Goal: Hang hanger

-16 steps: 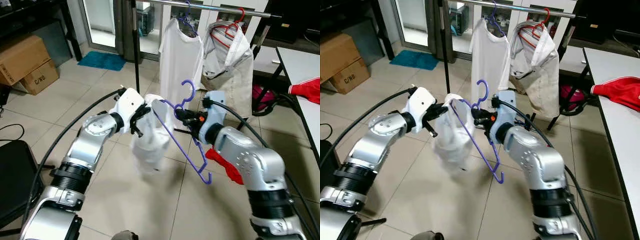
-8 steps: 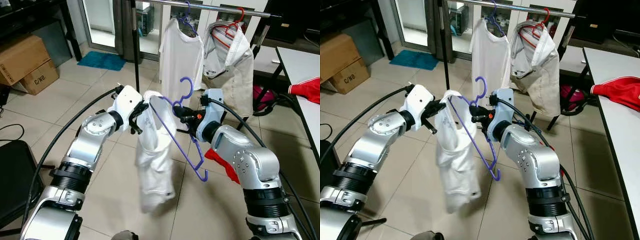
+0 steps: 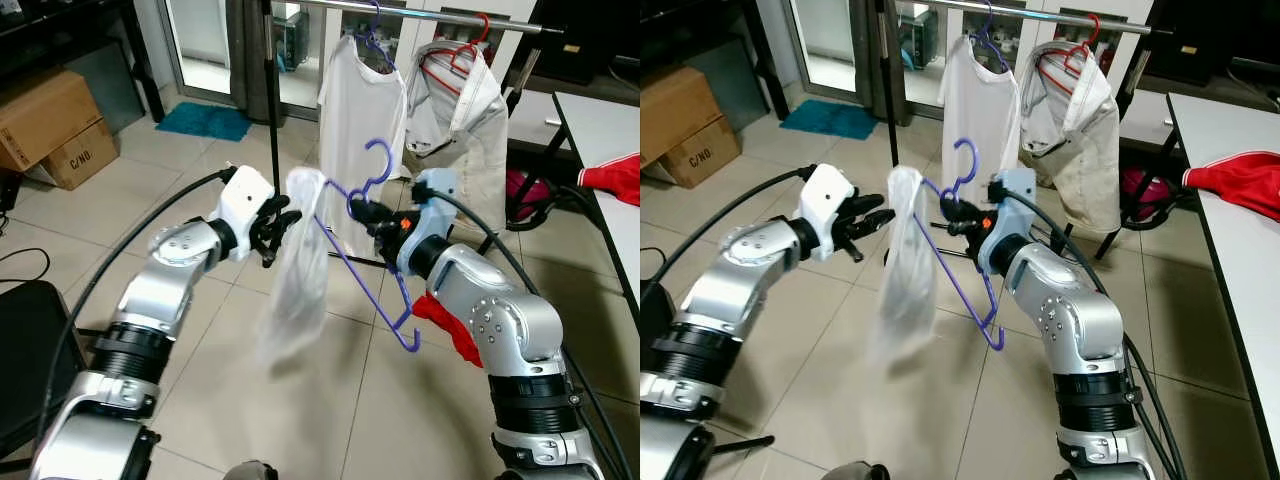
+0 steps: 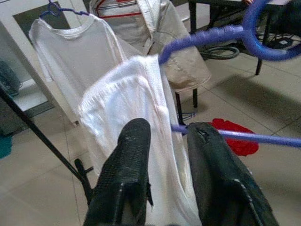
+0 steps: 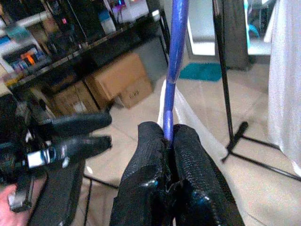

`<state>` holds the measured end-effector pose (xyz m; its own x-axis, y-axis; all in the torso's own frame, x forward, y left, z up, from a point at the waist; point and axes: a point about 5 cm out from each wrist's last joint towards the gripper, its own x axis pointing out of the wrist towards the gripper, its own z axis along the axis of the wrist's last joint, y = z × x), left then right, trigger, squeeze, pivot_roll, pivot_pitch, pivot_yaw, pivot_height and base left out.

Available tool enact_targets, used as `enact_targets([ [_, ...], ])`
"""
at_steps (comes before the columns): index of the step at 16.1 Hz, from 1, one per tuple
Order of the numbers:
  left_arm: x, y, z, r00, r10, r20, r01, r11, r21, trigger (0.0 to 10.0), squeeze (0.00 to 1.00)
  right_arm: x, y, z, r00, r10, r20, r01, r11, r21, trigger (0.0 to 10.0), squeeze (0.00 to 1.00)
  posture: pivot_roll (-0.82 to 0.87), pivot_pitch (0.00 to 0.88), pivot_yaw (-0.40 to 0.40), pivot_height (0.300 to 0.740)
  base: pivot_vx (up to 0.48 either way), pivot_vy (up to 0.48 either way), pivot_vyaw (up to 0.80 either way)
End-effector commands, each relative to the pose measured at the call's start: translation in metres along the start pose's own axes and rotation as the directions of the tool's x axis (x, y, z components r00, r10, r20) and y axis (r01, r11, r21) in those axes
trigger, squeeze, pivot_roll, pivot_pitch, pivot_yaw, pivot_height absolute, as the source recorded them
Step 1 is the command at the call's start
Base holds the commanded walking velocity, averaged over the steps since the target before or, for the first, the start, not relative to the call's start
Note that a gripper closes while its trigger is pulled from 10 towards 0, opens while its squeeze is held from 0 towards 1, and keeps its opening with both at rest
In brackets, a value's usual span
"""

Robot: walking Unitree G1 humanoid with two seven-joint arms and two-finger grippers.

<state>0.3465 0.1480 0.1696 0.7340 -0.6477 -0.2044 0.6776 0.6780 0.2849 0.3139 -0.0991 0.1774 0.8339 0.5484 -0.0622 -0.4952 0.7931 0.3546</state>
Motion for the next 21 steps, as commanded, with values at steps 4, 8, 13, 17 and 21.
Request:
enact_targets([
  [4,-0.024,0.015,0.045,0.953,-0.172,0.249,0.179,0.984,-0.006,10.0,1.00,-0.001,-0.003,0.010,0.995,0.057,0.081,-0.056,0.998,-0.005,10.0,0.00,-0.11,0.000,0.037,0.740,0.000,0.000,0.00],
  [8,-0.068,0.068,0.062,0.954,-0.244,0.173,0.231,0.969,0.093,10.0,1.00,-0.007,0.001,0.015,0.974,0.222,0.037,-0.216,0.969,-0.118,10.0,0.00,-0.09,0.000,0.023,0.740,0.000,0.000,0.00],
  [13,-0.093,0.084,0.053,0.882,-0.471,-0.001,0.467,0.875,0.127,10.0,0.98,-0.025,0.011,0.025,0.882,0.461,-0.098,-0.469,0.839,-0.276,10.0,0.00,-0.11,0.000,0.038,0.740,0.000,0.000,0.00],
  [17,-0.087,0.073,0.044,0.797,-0.594,-0.108,0.603,0.773,0.198,10.0,0.00,-0.034,0.021,0.034,0.805,0.572,-0.159,-0.590,0.741,-0.321,10.0,0.00,-0.13,0.000,0.052,0.740,0.000,0.000,0.00],
  [21,-0.075,0.076,0.057,0.806,-0.588,-0.065,0.583,0.771,0.256,10.0,0.00,-0.043,0.034,0.033,0.729,0.652,-0.208,-0.681,0.660,-0.317,10.0,0.00,-0.13,0.000,0.061,0.740,0.000,0.000,0.00],
])
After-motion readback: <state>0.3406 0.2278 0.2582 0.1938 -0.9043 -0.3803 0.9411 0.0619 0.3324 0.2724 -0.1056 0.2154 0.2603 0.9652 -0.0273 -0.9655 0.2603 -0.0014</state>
